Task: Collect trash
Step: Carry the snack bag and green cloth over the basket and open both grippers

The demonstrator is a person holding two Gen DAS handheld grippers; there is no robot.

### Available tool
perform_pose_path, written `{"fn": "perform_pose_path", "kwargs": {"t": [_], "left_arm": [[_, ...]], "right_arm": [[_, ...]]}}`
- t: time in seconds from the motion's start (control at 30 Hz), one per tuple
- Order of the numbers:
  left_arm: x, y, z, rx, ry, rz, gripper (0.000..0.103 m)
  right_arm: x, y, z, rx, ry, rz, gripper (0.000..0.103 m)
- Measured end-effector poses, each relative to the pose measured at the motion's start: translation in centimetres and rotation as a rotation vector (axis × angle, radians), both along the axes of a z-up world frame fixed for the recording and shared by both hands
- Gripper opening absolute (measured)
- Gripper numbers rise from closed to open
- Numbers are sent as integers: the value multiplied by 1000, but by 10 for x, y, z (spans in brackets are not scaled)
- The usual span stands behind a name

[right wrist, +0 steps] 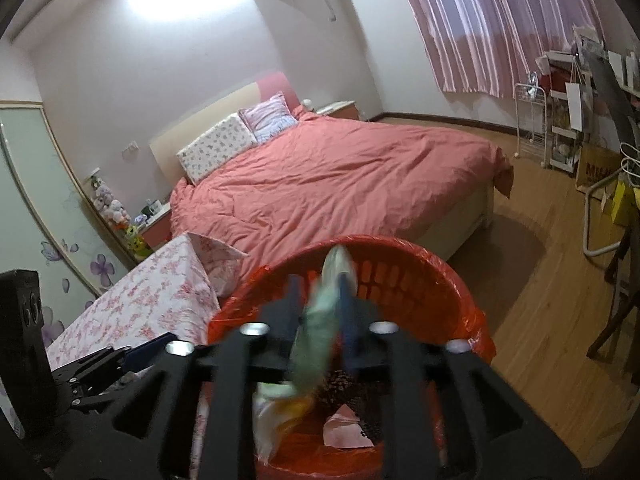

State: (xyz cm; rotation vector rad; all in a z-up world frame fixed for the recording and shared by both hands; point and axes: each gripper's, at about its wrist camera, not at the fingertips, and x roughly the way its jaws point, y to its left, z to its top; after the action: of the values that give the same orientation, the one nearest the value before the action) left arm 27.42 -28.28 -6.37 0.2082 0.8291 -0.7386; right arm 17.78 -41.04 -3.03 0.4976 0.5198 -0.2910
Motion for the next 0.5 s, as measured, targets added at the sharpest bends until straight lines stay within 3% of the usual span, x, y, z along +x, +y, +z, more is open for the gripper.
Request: {"fn": "perform_pose_path", "kwargs": {"t": [0.03,0.1,0.5], "left_arm": [[1,3,-2,6,0,10,53],[5,13,-6,23,-11,35,55],[13,105,0,84,-79,198,67]], "right_arm": [[-1,0,-1,-3,3,-2,50],[-2,4,-3,-16,11,-8,56],[3,33,9,-90,71,17,63]]}}
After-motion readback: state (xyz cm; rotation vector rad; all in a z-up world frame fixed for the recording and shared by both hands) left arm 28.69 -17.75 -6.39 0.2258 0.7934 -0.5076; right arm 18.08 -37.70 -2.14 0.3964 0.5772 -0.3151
